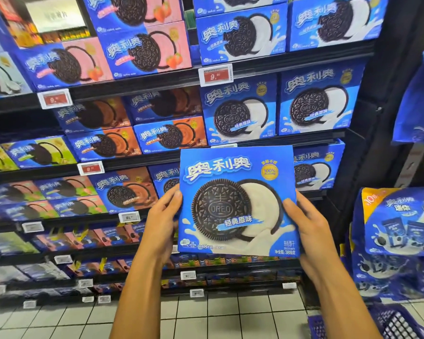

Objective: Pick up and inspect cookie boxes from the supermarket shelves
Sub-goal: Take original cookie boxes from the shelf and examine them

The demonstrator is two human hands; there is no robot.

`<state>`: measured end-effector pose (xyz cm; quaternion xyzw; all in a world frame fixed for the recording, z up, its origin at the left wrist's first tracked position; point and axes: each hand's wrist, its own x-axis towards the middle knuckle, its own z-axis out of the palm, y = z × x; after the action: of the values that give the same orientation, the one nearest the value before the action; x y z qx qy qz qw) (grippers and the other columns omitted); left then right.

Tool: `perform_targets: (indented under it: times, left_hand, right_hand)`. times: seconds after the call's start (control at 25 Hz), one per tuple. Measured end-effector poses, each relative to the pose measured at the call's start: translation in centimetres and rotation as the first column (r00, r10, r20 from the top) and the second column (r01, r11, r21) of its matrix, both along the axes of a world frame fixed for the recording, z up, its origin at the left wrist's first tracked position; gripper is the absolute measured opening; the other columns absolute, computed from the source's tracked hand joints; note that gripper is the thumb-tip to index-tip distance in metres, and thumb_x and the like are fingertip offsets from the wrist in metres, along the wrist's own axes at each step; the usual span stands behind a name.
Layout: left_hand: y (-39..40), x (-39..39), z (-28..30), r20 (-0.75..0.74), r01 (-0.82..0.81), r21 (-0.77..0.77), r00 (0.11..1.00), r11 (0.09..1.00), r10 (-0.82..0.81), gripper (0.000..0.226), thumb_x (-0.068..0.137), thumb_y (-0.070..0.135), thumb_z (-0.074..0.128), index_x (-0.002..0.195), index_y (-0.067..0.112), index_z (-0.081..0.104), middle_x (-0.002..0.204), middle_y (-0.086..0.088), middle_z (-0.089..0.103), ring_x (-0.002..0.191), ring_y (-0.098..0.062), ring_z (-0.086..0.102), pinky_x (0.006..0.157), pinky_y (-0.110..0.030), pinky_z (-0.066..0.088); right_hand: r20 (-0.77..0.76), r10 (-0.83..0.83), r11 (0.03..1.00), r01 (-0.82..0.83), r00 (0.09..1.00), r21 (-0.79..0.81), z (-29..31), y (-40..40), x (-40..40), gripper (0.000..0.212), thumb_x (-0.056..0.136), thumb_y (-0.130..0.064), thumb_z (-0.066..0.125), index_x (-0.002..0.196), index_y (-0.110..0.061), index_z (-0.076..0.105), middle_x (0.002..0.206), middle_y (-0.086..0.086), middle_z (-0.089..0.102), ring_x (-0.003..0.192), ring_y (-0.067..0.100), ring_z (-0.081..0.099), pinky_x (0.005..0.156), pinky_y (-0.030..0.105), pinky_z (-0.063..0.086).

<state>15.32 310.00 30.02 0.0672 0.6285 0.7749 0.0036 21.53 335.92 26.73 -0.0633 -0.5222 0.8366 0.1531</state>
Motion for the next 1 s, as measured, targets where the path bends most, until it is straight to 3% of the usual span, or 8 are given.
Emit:
perform_targets:
  times: [0.2, 0.32, 0.4, 0.48, 0.6, 0.76, 0.92, 1.0]
  left_hand:
    - [0.6, 0.7, 0.8, 0.018, -0.001, 0.039, 1.000, 0.999, 0.000, 0.040, 0.086, 0.036, 0.060, 0.124, 0.024, 0.065, 0.113, -0.001, 0.074, 0.091, -0.019, 0.074, 0.062, -0.030, 0.059]
    - [0.8, 1.0, 1.2, -0.019, -0.034, 0.038, 0.999, 0.999, 0.035, 0.038, 0.079, 0.034, 0.067, 0.116, 0.028, 0.070, 0.110, 0.000, 0.075, 0.086, -0.017, 0.073, 0.059, -0.028, 0.058]
    - [0.9, 1.4, 1.5, -0.082, -0.043, 0.059, 0.995, 0.997, 0.047, 0.041, 0.071, 0.034, 0.076, 0.112, 0.029, 0.072, 0.112, 0.001, 0.075, 0.096, -0.019, 0.071, 0.070, -0.030, 0.060]
    - [1.2, 1.8, 1.8, -0.155, -0.055, 0.002, 0.986, 0.998, 0.055, 0.047, 0.063, 0.032, 0.086, 0.108, 0.033, 0.074, 0.112, 0.001, 0.074, 0.103, -0.023, 0.070, 0.081, -0.034, 0.059]
    - [2.0, 2.6, 2.4, -0.267, -0.031, -0.205, 0.963, 0.978, -0.026, 0.048, 0.067, 0.033, 0.084, 0.112, 0.043, 0.071, 0.123, 0.009, 0.068, 0.114, -0.026, 0.064, 0.096, -0.048, 0.053]
    - [2.4, 3.2, 2.7, -0.321, 0.150, -0.367, 0.906, 0.918, -0.276, 0.056, 0.066, 0.040, 0.078, 0.120, 0.050, 0.064, 0.130, 0.020, 0.056, 0.122, -0.012, 0.056, 0.104, -0.042, 0.046]
    - [1.7, 2.5, 2.6, -0.297, 0.184, -0.368, 0.906, 0.911, -0.303, 0.061, 0.067, 0.039, 0.078, 0.125, 0.047, 0.061, 0.132, 0.018, 0.054, 0.124, -0.014, 0.055, 0.105, -0.043, 0.047]
    - [0.3, 1.5, 2.4, -0.285, 0.200, -0.330, 0.910, 0.923, -0.299, 0.061, 0.070, 0.037, 0.077, 0.128, 0.043, 0.061, 0.135, 0.017, 0.054, 0.126, -0.015, 0.055, 0.103, -0.045, 0.047]
  right_hand:
    - [-0.011, 0.015, 0.998, -0.014, 1.000, 0.069, -0.5, 0.3, 0.0, 0.050, 0.081, -0.035, 0.067, 0.129, -0.020, 0.064, 0.115, 0.006, 0.075, 0.092, 0.026, 0.075, 0.065, 0.034, 0.062]
    - [-0.012, 0.062, 0.989, -0.060, 0.998, 0.138, -1.0, 1.1, -0.2, 0.040, 0.088, -0.035, 0.063, 0.126, -0.025, 0.065, 0.115, 0.002, 0.075, 0.097, 0.024, 0.075, 0.067, 0.032, 0.061]
    - [0.024, 0.055, 0.975, -0.059, 0.998, 0.214, -2.0, 1.2, -0.8, 0.025, 0.099, -0.028, 0.056, 0.122, -0.031, 0.066, 0.115, -0.003, 0.075, 0.100, 0.019, 0.074, 0.069, 0.029, 0.060]
    - [0.069, 0.017, 0.969, -0.034, 0.997, 0.244, -3.3, 0.6, -1.7, 0.026, 0.106, -0.019, 0.047, 0.119, -0.031, 0.066, 0.113, -0.005, 0.075, 0.102, 0.016, 0.072, 0.077, 0.032, 0.057]
    - [0.136, 0.015, 0.992, -0.032, 0.991, 0.120, -5.9, -0.5, -2.9, 0.029, 0.108, -0.016, 0.040, 0.121, -0.023, 0.065, 0.115, 0.002, 0.075, 0.103, 0.019, 0.070, 0.086, 0.041, 0.054]
    - [0.244, 0.031, 0.992, 0.000, 0.969, -0.124, -8.6, -1.3, -4.2, 0.039, 0.107, -0.014, 0.040, 0.146, -0.009, 0.046, 0.142, 0.013, 0.058, 0.132, 0.028, 0.054, 0.114, 0.054, 0.038]
    - [0.254, 0.058, 0.992, -0.028, 0.965, -0.119, -8.5, -2.7, -4.3, 0.030, 0.108, -0.014, 0.039, 0.124, -0.015, 0.064, 0.124, 0.011, 0.070, 0.122, 0.029, 0.062, 0.108, 0.052, 0.045]
    - [0.227, 0.021, 0.996, -0.002, 0.974, -0.084, -7.6, -3.0, -4.3, 0.030, 0.107, -0.015, 0.040, 0.115, -0.019, 0.069, 0.120, 0.010, 0.073, 0.113, 0.025, 0.068, 0.093, 0.043, 0.056]
